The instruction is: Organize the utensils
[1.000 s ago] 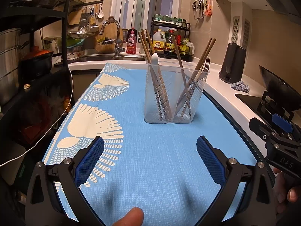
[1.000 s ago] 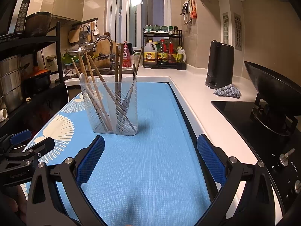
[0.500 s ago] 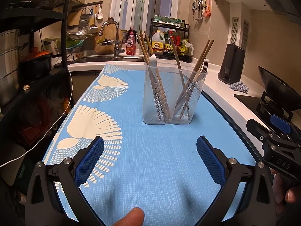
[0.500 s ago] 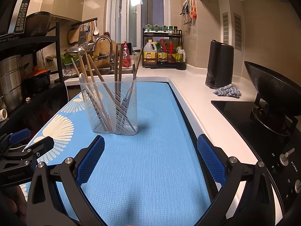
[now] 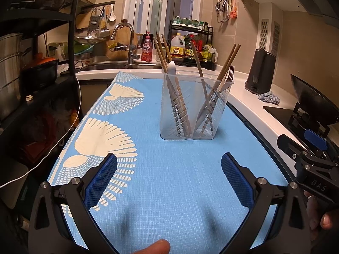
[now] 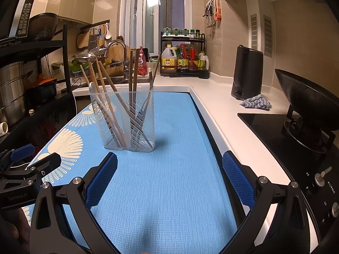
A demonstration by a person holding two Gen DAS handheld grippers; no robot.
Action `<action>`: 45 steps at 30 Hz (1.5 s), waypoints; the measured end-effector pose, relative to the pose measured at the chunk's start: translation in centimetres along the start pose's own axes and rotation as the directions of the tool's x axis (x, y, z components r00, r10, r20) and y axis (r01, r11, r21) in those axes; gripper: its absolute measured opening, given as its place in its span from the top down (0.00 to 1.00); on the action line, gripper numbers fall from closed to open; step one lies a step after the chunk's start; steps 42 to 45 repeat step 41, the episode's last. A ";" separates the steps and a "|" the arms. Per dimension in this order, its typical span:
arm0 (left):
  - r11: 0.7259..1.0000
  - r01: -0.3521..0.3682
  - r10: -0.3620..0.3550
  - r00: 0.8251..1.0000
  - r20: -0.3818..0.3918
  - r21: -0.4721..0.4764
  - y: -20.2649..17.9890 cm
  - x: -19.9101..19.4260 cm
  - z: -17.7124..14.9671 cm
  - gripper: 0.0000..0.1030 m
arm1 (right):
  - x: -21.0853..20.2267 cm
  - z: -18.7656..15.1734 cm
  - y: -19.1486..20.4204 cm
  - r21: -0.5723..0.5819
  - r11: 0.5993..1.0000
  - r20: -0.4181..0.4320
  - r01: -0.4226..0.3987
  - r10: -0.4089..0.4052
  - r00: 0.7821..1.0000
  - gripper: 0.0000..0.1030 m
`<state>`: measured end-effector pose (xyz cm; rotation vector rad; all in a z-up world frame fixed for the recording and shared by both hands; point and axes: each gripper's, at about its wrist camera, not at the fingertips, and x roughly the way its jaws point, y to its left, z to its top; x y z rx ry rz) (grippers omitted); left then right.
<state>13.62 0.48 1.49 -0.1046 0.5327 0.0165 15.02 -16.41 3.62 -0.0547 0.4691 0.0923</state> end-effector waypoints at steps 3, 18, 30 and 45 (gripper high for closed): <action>1.000 0.003 -0.003 1.000 0.001 0.000 0.0 0.1 0.0 0.07 | 0.0 0.0 0.0 -0.002 1.000 -0.002 0.000 0.000 1.000 0.05; 1.000 0.015 -0.015 1.000 0.008 0.004 -0.2 0.1 0.0 0.07 | 0.1 -0.1 0.0 -0.004 1.000 0.000 0.000 0.000 1.000 0.05; 0.999 0.036 -0.036 0.999 0.020 0.001 0.1 0.0 -0.2 0.07 | 0.1 -0.1 0.0 -0.005 1.000 -0.002 -0.001 0.001 1.000 0.05; 1.000 0.021 -0.021 1.000 -0.002 0.020 -0.3 0.4 -0.3 0.07 | 0.2 -0.1 0.0 -0.006 1.000 -0.007 -0.002 0.002 1.000 0.05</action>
